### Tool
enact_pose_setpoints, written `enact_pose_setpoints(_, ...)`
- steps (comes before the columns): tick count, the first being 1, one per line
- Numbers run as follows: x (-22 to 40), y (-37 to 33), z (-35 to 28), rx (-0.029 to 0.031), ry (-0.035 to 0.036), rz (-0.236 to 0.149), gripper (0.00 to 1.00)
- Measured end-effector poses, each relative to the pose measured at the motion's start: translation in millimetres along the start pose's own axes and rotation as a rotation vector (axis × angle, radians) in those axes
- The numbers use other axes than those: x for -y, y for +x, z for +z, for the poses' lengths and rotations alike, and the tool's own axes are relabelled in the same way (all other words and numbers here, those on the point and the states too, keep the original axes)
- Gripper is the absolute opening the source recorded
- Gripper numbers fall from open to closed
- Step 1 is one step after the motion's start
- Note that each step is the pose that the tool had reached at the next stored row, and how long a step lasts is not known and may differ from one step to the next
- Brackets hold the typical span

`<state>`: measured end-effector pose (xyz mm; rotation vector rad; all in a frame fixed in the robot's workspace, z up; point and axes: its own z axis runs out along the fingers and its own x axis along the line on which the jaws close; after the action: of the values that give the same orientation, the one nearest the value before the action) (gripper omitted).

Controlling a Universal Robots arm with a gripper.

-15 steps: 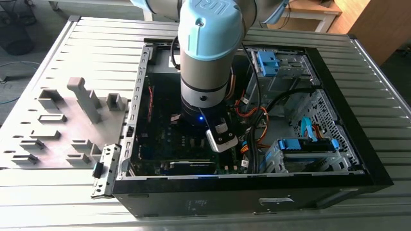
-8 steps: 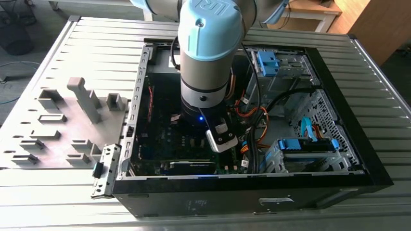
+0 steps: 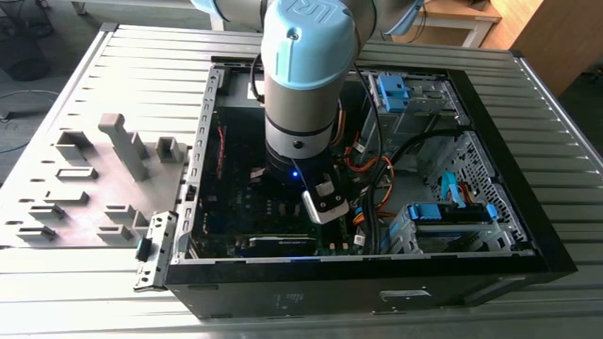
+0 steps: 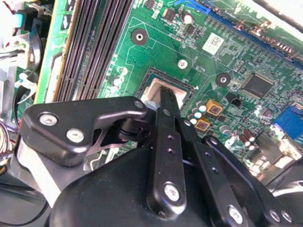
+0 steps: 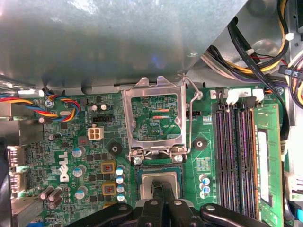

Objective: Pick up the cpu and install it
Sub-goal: 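Place the cpu into insertion slot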

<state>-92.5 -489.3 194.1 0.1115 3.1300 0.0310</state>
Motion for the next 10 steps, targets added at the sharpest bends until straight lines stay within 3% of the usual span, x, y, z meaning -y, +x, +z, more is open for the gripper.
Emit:
enact_pose_setpoints(5,-0.2,-0.1,-1.2,0.0004,-0.0009,0.0,0.11)
enact_pose_setpoints(10,-0.3,-0.1,-9.6,0.0001,-0.0003,0.0,0.11)
